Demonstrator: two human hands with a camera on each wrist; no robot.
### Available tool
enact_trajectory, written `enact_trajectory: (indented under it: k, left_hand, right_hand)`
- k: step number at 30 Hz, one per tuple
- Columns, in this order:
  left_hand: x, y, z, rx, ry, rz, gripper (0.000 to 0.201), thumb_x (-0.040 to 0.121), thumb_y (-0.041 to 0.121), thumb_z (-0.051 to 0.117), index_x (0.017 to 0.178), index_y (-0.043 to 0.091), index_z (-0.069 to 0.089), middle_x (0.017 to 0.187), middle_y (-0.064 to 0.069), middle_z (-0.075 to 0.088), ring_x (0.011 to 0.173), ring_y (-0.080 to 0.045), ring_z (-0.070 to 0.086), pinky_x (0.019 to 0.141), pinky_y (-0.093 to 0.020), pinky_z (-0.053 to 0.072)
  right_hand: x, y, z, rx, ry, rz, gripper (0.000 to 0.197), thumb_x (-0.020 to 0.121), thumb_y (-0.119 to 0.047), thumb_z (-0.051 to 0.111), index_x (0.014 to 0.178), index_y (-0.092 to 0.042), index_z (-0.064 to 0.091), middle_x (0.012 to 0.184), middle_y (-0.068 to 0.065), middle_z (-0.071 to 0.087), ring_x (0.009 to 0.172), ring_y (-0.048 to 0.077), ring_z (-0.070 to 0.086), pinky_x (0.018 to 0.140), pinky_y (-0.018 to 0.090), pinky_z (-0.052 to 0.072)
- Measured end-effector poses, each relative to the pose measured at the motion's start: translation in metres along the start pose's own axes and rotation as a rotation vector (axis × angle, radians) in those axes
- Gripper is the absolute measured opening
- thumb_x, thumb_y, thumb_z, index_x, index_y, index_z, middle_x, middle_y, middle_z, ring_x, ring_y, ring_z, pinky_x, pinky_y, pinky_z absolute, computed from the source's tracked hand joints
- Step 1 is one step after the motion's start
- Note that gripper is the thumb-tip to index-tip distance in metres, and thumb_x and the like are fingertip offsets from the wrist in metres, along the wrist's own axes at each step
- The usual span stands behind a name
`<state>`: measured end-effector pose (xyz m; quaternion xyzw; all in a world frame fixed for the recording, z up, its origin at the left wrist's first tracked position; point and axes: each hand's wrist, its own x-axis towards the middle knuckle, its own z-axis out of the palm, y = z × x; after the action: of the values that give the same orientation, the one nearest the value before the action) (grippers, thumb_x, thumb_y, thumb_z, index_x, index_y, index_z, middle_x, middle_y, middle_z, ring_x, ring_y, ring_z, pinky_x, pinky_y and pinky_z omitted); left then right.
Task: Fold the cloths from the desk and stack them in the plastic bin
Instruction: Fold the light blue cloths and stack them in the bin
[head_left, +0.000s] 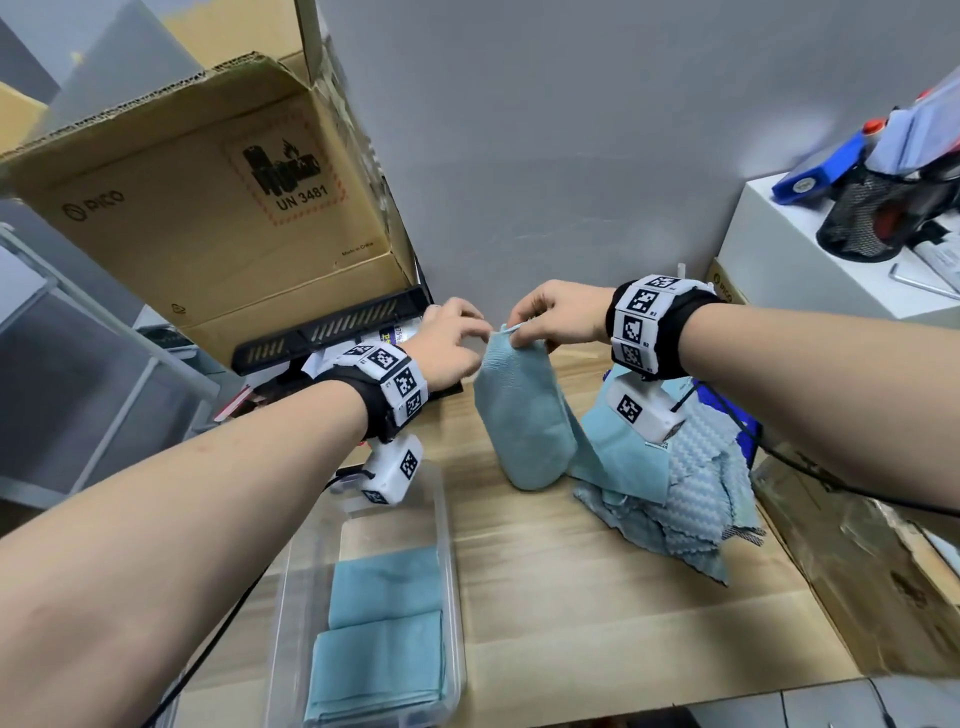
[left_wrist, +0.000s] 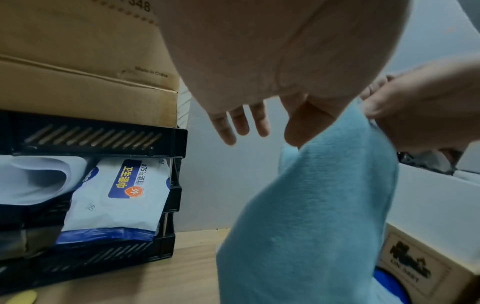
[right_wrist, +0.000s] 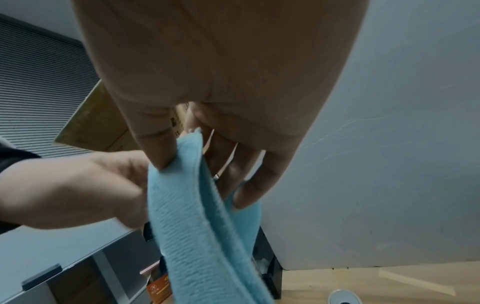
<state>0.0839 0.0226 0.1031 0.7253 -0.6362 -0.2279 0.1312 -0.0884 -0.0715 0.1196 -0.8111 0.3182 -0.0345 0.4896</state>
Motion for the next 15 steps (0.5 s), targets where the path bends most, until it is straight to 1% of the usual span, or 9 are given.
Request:
enact_trajectory:
  k: [1,3,5,6,8,9,10,12,15]
  left_hand:
    - [-0.001,0.0,0.002,0.002,-0.023,0.008,0.053,0.077,-0.002,0.054,0.122,0.025,0.064,0.13,-0.003,0.043,0.122,-0.022,0.032,0.097,-0.021,0.026]
    - [-0.003,-0.002,0.006,-0.075,-0.005,0.009,0.063,0.076,-0.002,0.054,0.129,0.031,0.057,0.129,-0.003,0.037,0.122,-0.02,0.031,0.094,-0.022,0.031]
    - [0.0,-0.006,0.007,-0.117,0.027,0.025,0.061,0.071,0.008,0.055,0.126,0.034,0.058,0.124,-0.002,0.038,0.121,-0.021,0.035,0.099,-0.028,0.035]
    - [0.0,-0.006,0.007,-0.089,0.002,0.039,0.056,0.068,0.016,0.055,0.121,0.032,0.062,0.122,-0.002,0.04,0.119,-0.022,0.037,0.101,-0.03,0.036]
    - [0.001,-0.006,0.007,0.004,-0.097,0.013,0.041,0.062,0.03,0.056,0.1,0.023,0.07,0.116,-0.001,0.049,0.111,-0.021,0.045,0.095,-0.03,0.04]
    - [0.0,-0.006,0.007,0.011,-0.128,-0.009,0.038,0.059,0.036,0.057,0.089,0.018,0.071,0.109,-0.001,0.054,0.101,-0.02,0.05,0.087,-0.029,0.043]
    - [-0.001,-0.006,0.006,-0.011,-0.133,-0.028,0.043,0.057,0.041,0.057,0.083,0.01,0.071,0.097,-0.002,0.057,0.087,-0.019,0.053,0.078,-0.029,0.043]
    - [-0.003,-0.014,0.006,-0.096,-0.13,-0.074,0.05,0.055,0.045,0.057,0.081,0.004,0.069,0.074,-0.001,0.054,0.067,-0.015,0.048,0.066,-0.03,0.04]
    - [-0.007,-0.025,0.004,-0.12,-0.129,-0.091,0.029,0.074,0.037,0.065,0.08,0.009,0.07,0.066,0.003,0.062,0.061,-0.012,0.055,0.064,-0.03,0.046]
  right_hand:
    - [0.0,-0.001,-0.002,0.029,0.004,0.011,0.021,0.084,-0.009,0.062,0.067,-0.021,0.068,0.069,0.0,0.057,0.064,0.012,0.051,0.061,0.022,0.047]
    - [-0.001,-0.002,-0.005,0.105,0.044,0.033,0.029,0.078,-0.008,0.059,0.051,-0.02,0.062,0.056,-0.003,0.047,0.054,0.011,0.042,0.052,0.02,0.037]
    - [-0.001,-0.001,-0.007,0.166,0.075,0.054,0.037,0.078,-0.002,0.054,0.045,-0.018,0.057,0.048,-0.006,0.039,0.046,0.011,0.035,0.046,0.019,0.03]
    - [0.0,0.0,-0.007,0.179,0.076,0.058,0.04,0.078,0.0,0.052,0.043,-0.018,0.055,0.046,-0.006,0.038,0.043,0.01,0.033,0.045,0.018,0.028]
    - [0.002,0.001,-0.007,0.184,0.067,0.059,0.044,0.08,0.003,0.051,0.041,-0.017,0.054,0.043,-0.008,0.037,0.04,0.008,0.034,0.042,0.015,0.03]
    - [0.002,0.002,-0.007,0.184,0.071,0.064,0.044,0.08,0.003,0.051,0.041,-0.017,0.055,0.043,-0.009,0.038,0.039,0.007,0.036,0.042,0.014,0.031]
    - [0.003,0.002,-0.008,0.182,0.083,0.07,0.043,0.08,0.002,0.051,0.042,-0.017,0.056,0.043,-0.009,0.04,0.04,0.006,0.038,0.042,0.014,0.033]
    - [0.003,0.004,-0.012,0.16,0.131,0.081,0.039,0.08,-0.002,0.054,0.045,-0.018,0.059,0.047,-0.007,0.045,0.044,0.009,0.042,0.046,0.015,0.039]
    - [0.002,0.01,-0.019,0.108,0.211,0.088,0.03,0.081,-0.005,0.058,0.054,-0.018,0.062,0.056,-0.001,0.049,0.053,0.014,0.046,0.052,0.02,0.044]
